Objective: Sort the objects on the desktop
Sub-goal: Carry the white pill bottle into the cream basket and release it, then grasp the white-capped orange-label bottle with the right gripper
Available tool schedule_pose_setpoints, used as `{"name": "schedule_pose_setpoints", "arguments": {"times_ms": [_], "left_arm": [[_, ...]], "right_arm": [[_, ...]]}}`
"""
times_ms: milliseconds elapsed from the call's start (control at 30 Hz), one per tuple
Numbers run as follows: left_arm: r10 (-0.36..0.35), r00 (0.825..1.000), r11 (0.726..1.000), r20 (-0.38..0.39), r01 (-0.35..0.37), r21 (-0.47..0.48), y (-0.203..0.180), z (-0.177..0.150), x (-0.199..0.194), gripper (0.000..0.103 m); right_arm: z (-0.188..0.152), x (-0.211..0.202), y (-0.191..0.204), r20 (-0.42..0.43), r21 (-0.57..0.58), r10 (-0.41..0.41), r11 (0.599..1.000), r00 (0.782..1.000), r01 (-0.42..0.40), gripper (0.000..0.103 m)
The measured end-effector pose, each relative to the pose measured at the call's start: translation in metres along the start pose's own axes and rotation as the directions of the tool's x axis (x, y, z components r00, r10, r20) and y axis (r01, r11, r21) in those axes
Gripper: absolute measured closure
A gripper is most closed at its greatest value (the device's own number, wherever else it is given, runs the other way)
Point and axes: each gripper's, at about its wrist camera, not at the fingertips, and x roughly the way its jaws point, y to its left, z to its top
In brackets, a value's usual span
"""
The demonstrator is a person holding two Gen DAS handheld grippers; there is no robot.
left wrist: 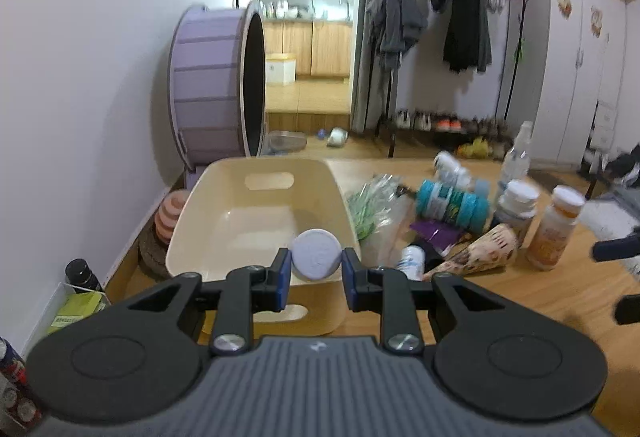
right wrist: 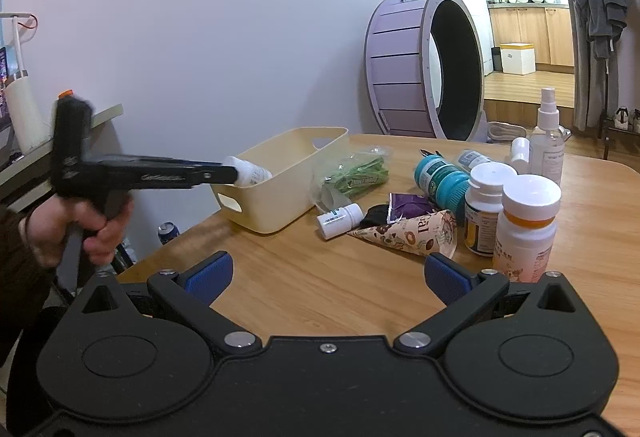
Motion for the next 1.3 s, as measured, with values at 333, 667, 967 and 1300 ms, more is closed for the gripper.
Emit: {"name": "schedule_pose_setpoints", "arguments": {"times_ms": [333,667,967,1300], "left_arm": [[0.010,0.999,1.000,-0.033,-0.010,0.008,0.009,0.000,0.015,0.073],[-0.105,0.992,0.994,0.070,0.108,-0.029,-0.027,-0.006,-0.023,0.050],[-0.220,0.970,0.975,0.104,0.222,-0.014,-0.075,-0.007,-0.011,0.037],[-0.248,0.957,0.969,0.154,0.248,0.016,-0.078,-0.025,-0.013,0.036]], "right_arm": [[0.001,0.000,-0.004,0.003,0.004,-0.008,1.000,1.000,0.008,0.000],[0.008,-0.010,-0.026,0.044,0.044,-0.110,0.993,0.993,0.108,0.000],[0.011,-0.016,-0.071,0.072,0.069,-0.314,0.948,0.947,0.310,0.000],[0.020,0.025,-0.080,0.053,-0.004,-0.360,0.933,0.932,0.360,0.049]]}}
